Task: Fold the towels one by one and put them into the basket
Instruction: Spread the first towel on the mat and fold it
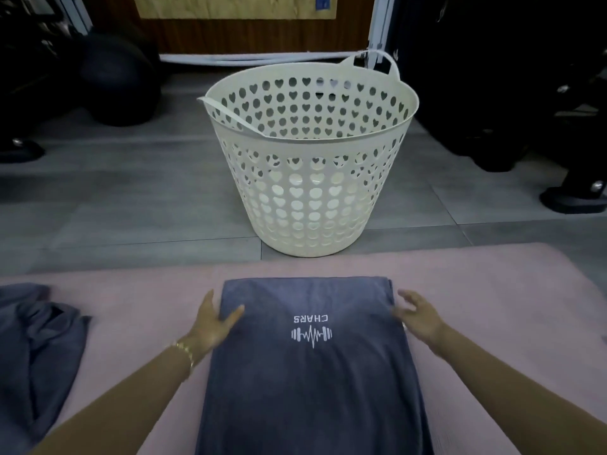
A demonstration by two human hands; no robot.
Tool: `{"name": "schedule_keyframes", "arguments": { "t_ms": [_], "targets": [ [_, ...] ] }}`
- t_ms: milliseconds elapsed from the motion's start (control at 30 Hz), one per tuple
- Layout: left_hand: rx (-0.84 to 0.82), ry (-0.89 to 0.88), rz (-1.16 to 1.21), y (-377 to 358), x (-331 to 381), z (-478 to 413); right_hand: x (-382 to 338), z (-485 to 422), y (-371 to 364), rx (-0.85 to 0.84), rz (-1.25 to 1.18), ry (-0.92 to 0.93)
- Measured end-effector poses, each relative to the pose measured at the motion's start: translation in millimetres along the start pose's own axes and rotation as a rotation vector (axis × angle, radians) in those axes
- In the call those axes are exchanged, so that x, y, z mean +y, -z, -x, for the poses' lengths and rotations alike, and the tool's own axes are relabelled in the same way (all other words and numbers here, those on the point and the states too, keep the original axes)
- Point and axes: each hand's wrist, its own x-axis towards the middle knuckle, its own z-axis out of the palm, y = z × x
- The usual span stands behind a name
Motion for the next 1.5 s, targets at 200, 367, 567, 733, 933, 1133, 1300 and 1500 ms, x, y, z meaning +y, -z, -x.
{"name": "schedule_keyframes", "arguments": {
  "t_ms": [200, 367, 567, 733, 933, 1133, 1300, 1500],
  "targets": [
    [-0.084, 0.249, -0.329, -1.1, -99.2, 56.5, 94.1, 61.2, -0.9, 0.005, 0.039, -0.156],
    [-0.175, 0.131, -0.153, -3.8, -140.2, 93.6, 142.6, 109.1, 0.0, -0.010, 0.097, -0.186],
    [-0.556, 0.349, -0.081, -0.5, -143.6, 143.2, 174.7, 149.1, 3.3, -0.114, 0.245, -0.217],
    [-0.523, 0.399, 0.000, -0.1, -128.9, 158.8, 182.2, 165.6, 11.3, -0.211, 0.027, -0.355],
    [-0.227, 0.340, -0.114, -6.5, -128.5, 168.5, 184.9, 168.7, 23.0, -0.064, -0.498, -0.327],
    [-0.228, 0.382, -0.180, 4.2, -140.1, 173.8, 183.0, 168.3, 43.6, -0.151, -0.588, -0.359],
    [-0.057, 0.159, -0.523, -8.7, -146.3, 159.8, 185.8, 173.7, 43.3, -0.267, -0.160, -0.223],
    [-0.310, -0.635, -0.967, -111.5, -112.5, 170.6, 212.3, 183.0, 18.6, 0.069, -0.021, -0.404]
  ]
}}
